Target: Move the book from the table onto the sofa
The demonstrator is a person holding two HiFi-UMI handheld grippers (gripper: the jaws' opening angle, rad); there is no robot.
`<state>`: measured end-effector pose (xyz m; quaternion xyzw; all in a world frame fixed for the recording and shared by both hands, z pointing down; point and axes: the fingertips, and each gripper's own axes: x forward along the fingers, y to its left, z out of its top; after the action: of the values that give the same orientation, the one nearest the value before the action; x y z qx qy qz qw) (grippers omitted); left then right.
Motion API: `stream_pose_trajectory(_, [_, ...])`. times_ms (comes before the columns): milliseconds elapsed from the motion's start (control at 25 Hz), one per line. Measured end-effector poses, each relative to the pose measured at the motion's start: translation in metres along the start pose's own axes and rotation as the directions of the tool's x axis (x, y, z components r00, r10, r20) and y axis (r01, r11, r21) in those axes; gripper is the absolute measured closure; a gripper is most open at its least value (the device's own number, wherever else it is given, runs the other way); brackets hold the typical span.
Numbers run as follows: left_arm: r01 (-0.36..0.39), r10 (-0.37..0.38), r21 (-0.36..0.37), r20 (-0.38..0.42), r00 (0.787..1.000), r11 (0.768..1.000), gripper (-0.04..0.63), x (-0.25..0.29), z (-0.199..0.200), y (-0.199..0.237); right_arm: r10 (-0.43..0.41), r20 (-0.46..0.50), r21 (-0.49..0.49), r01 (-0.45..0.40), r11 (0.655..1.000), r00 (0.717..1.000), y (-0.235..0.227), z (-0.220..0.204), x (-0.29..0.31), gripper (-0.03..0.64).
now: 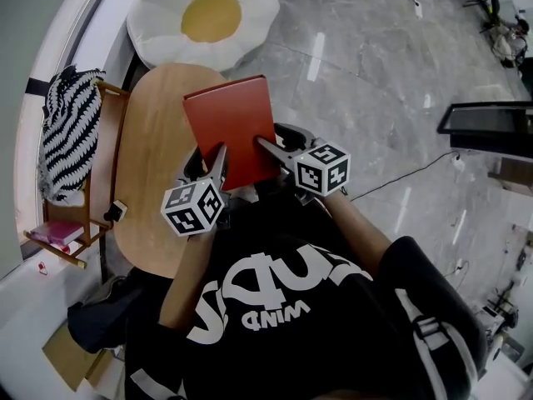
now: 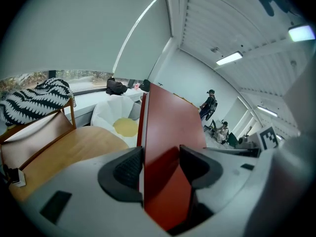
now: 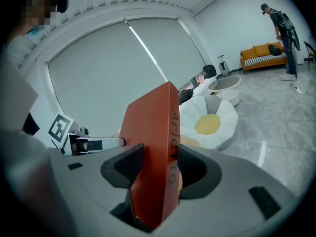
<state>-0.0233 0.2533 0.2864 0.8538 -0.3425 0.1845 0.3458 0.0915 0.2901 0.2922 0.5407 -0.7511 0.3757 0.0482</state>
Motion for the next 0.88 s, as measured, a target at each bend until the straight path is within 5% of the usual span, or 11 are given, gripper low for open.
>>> stream_pose_trajectory(880, [0.013,-0.013,-0.014,0.066,0.998,1.000,0.348,0.101,0.056,-0.072,-0.004,0.056,-0.039,0.006,0.999,0.998,-0.104,0.090,-0.024,0.413])
